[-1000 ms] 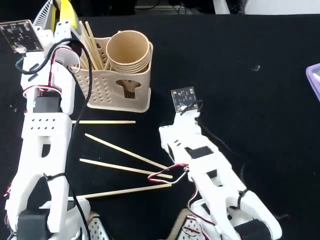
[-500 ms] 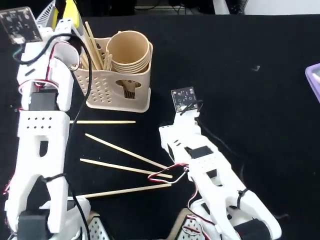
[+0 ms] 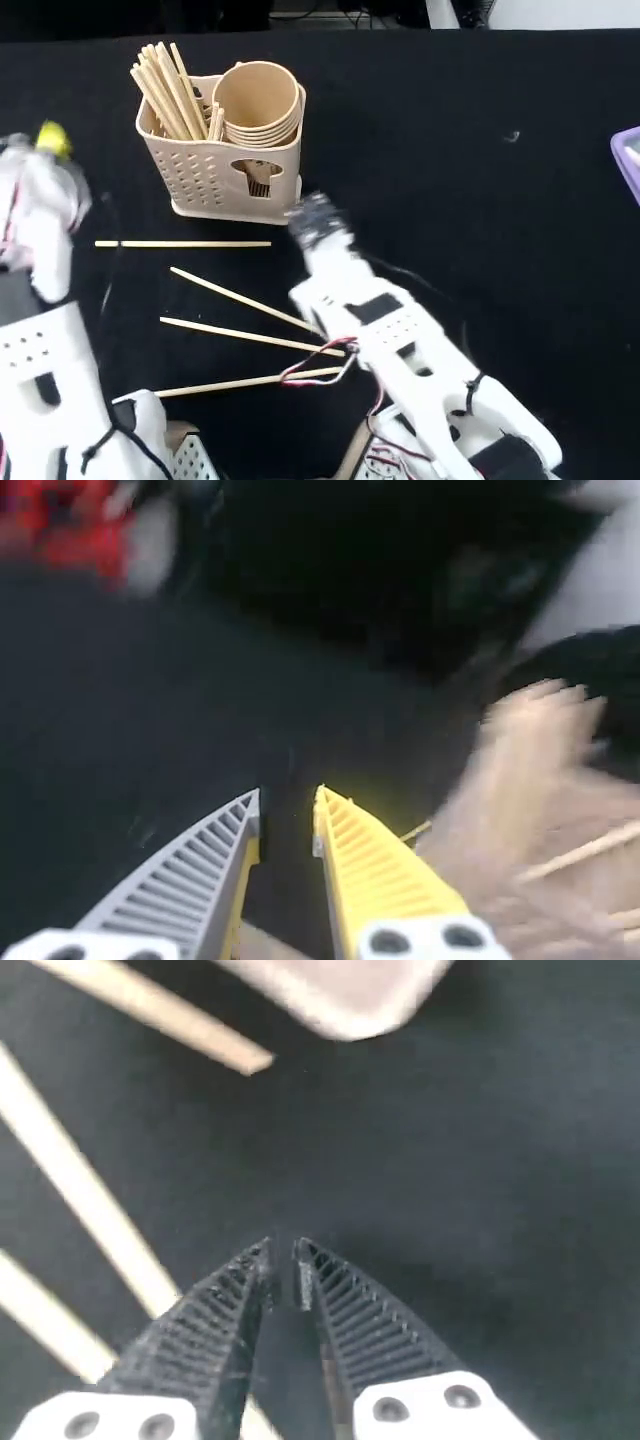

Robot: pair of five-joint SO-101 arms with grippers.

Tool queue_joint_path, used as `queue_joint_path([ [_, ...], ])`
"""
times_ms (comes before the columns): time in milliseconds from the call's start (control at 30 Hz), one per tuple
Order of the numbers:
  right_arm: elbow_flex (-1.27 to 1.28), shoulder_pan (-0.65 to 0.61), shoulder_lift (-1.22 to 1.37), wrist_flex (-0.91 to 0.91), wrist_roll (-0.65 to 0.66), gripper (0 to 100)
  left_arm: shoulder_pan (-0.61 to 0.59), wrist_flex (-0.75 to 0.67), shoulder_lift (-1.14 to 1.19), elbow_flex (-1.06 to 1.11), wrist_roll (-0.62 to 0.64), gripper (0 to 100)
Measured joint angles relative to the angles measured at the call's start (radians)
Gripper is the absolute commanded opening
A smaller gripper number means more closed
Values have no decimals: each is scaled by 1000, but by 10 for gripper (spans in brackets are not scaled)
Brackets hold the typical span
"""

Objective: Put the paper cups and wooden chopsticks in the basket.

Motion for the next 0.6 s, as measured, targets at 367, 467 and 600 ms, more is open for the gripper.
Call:
queue_joint_path([
  [367, -48, -350, 57, 135, 92, 204, -287, -2, -124, 601, 2, 95],
  [467, -86, -350, 180, 78, 92, 205, -288, -114, -127, 717, 0, 95],
  [600, -238, -350, 358, 141, 97, 206, -250, -206, -129, 812, -2, 95],
])
